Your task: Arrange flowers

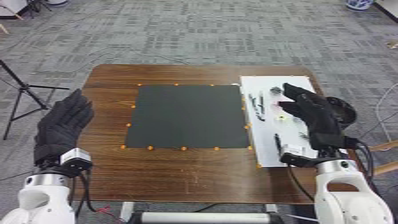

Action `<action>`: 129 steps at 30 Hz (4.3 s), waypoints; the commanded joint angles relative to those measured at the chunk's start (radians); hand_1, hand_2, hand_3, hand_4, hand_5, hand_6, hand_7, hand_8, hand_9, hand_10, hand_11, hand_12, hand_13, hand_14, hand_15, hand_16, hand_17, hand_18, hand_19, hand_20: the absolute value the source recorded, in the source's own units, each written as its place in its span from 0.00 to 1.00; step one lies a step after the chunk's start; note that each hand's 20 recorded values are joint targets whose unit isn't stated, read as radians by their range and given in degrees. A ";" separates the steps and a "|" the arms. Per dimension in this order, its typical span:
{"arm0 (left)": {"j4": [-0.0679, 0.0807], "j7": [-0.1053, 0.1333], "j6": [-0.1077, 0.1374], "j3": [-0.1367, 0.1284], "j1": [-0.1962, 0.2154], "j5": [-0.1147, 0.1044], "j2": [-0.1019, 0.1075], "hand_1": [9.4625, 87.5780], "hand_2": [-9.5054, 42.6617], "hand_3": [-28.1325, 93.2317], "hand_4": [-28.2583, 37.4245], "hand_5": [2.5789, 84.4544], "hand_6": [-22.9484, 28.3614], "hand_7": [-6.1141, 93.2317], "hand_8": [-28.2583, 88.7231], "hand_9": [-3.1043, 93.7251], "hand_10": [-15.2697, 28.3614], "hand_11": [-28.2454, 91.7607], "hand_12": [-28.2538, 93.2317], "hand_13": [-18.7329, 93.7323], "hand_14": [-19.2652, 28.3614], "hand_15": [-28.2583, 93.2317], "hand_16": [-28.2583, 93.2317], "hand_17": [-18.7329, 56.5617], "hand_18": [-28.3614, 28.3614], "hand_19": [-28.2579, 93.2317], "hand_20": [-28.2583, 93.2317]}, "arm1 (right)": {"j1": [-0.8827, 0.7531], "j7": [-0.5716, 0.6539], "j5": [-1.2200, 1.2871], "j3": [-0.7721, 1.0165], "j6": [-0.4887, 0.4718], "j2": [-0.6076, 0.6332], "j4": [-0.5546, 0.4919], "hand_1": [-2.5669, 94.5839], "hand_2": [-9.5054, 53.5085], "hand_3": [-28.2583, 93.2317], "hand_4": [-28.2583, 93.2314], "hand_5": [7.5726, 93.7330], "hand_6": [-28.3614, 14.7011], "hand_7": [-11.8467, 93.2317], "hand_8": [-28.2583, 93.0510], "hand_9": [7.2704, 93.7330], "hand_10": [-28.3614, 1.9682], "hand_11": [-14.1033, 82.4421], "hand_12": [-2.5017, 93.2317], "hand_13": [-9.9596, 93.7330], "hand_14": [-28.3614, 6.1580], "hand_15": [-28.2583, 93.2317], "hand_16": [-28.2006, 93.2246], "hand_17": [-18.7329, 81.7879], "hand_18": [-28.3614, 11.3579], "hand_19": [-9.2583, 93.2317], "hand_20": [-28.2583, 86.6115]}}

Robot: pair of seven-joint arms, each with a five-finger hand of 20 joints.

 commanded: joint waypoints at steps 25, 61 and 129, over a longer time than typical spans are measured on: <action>-0.013 0.037 0.010 -0.027 0.027 -0.008 0.001 0.18 0.40 0.82 0.00 0.43 0.59 0.17 0.15 0.35 0.67 0.37 0.26 0.39 0.69 0.38 0.19 0.21 0.72 0.53 0.26 | 0.018 0.032 -0.228 0.026 -0.034 0.073 -0.032 0.21 0.13 0.85 0.00 0.47 0.52 0.26 0.13 0.51 0.44 0.48 0.28 0.53 0.40 0.83 0.49 0.36 0.25 0.70 0.50; -0.021 0.009 0.050 -0.013 0.034 -0.019 -0.001 0.18 0.41 0.82 0.00 0.46 0.62 0.19 0.15 0.37 0.71 0.40 0.28 0.40 0.73 0.41 0.20 0.18 0.76 0.55 0.28 | 0.031 0.644 -1.250 -0.246 -0.329 0.139 -0.031 0.34 0.00 0.74 0.06 0.69 0.54 0.44 0.14 0.68 0.38 0.76 0.56 0.76 0.40 0.92 0.70 0.61 0.09 0.99 0.59; -0.058 0.074 0.108 -0.180 0.100 -0.280 -0.015 0.19 0.46 0.81 0.00 0.47 0.62 0.18 0.15 0.39 0.72 0.40 0.28 0.41 0.74 0.44 0.19 0.18 0.77 0.56 0.28 | 0.183 0.576 -1.129 -0.379 -0.037 0.183 0.052 0.57 0.00 0.80 0.10 0.71 0.60 0.66 0.36 0.89 0.66 0.46 0.65 0.90 0.71 0.74 0.58 0.70 0.20 0.97 0.49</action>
